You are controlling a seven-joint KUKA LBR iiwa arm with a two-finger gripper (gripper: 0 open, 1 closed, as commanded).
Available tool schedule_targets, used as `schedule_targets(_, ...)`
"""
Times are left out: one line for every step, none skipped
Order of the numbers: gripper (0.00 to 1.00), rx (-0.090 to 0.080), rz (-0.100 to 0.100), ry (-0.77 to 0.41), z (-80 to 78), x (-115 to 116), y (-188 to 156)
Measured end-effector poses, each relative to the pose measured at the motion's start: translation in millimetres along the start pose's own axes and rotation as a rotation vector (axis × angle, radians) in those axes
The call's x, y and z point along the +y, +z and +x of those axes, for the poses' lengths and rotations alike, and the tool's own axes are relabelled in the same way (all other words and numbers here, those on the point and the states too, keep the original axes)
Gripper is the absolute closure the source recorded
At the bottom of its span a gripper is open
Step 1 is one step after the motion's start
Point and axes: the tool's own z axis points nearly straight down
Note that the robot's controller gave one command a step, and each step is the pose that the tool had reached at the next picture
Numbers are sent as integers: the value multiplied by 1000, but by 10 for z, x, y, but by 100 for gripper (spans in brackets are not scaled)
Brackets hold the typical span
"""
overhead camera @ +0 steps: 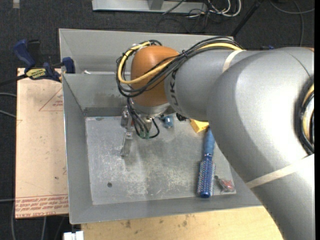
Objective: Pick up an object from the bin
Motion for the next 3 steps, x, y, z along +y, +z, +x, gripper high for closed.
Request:
schedule_targets(0,-11,-7,74,768,612,-1458)
schedule_targets(0,6,6,13,1240,67,-616)
schedule_targets(0,-11,1,90,437,-672,-577)
